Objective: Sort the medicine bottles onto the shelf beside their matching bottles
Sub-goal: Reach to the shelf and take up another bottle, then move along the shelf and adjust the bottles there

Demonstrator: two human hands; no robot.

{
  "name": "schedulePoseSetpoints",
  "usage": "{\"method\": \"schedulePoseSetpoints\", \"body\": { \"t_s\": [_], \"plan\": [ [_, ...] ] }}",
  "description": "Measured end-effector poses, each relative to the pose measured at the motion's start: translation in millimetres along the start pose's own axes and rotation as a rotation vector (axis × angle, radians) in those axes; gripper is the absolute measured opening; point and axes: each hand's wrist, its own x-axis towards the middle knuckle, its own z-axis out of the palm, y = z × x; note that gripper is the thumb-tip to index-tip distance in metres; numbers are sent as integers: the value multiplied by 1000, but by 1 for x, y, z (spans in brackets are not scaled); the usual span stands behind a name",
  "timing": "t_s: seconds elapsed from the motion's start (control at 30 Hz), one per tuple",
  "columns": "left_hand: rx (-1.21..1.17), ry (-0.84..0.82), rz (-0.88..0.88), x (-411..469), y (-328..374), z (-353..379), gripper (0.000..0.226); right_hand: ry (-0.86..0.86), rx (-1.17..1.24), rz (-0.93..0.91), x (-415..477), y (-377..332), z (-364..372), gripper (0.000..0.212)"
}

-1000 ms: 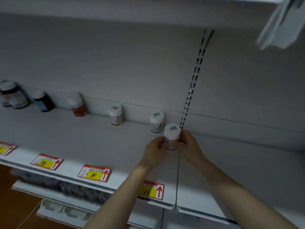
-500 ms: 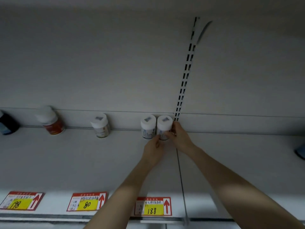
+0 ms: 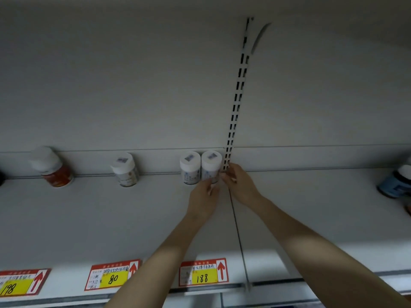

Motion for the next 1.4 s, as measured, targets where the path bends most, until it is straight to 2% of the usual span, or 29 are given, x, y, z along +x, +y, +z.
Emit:
{"method": "schedulePoseSetpoints", "body": {
  "t_s": [0.1, 0.27, 0.43, 0.77, 0.93, 1.17, 1.4],
  "plan": [
    [5, -36, 25, -9, 16, 12, 13, 100, -35, 9, -16, 8, -18, 38],
    [-32, -101, 31, -26, 60, 40, 43, 206, -57, 17, -54, 20, -71, 35],
    [-125, -173, 136, -55, 120, 97, 44, 327, 9, 57, -109, 45, -155, 31],
    [-256, -398, 304, -154, 251, 284, 34, 579, 69, 116, -252, 154, -357, 30],
    [-240, -490, 288, -181, 290, 353, 40, 684, 63, 207, -301, 205, -421, 26],
    [-176, -554, 295, -174, 326, 432, 42, 766, 51, 280, -320, 266, -478, 27],
    [-174, -509, 267, -119, 342, 497, 40, 714, 45, 296, -278, 307, -526, 33]
  ]
}}
